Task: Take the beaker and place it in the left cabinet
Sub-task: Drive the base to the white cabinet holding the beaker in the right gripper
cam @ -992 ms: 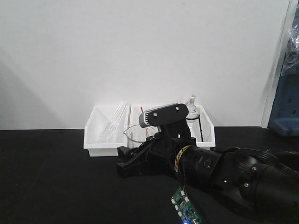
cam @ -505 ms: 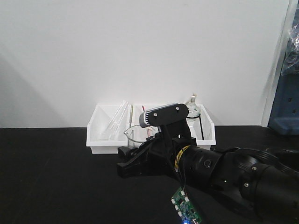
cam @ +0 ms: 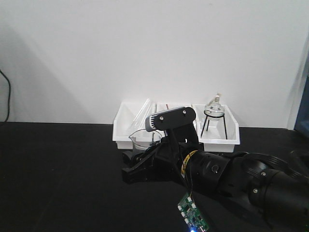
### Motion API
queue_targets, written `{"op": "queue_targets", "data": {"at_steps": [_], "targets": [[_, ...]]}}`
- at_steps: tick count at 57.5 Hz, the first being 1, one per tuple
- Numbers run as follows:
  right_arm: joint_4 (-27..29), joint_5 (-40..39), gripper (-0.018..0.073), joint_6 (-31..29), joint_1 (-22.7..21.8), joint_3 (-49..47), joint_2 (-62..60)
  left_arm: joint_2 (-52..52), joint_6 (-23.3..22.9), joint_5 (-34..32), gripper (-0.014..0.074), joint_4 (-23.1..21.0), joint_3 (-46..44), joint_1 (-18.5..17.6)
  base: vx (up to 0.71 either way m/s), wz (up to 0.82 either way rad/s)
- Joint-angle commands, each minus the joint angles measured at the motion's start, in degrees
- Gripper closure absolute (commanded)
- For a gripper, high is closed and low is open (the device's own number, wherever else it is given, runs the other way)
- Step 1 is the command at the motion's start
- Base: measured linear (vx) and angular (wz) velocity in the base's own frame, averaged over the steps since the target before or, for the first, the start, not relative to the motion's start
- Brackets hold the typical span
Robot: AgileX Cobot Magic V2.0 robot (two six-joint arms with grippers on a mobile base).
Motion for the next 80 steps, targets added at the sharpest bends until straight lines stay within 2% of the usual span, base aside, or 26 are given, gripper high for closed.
{"op": "queue_targets", "data": {"at_steps": [1, 40, 80], "targets": [[-0.09, -4.01, 0.0568, 0.03, 0.05, -2.2, -2.45, -1.08, -0.19, -4.79, 0.0595, -0.42, 0.93, -0.03, -0.13, 0.33], [-0.09, -4.01, 0.0568, 0.03, 0.05, -2.2, -2.45, -1.08, -0.19, -4.79, 0.0595, -0.42, 0.93, -0.03, -0.12, 0.44], [-0.09, -4.01, 0.0568, 0.03, 0.05, -2.2, -2.45, -1.08, -0.19, -4.79, 0.0595, -0.42, 0.93, -0.03, -0.05, 0.82]]}}
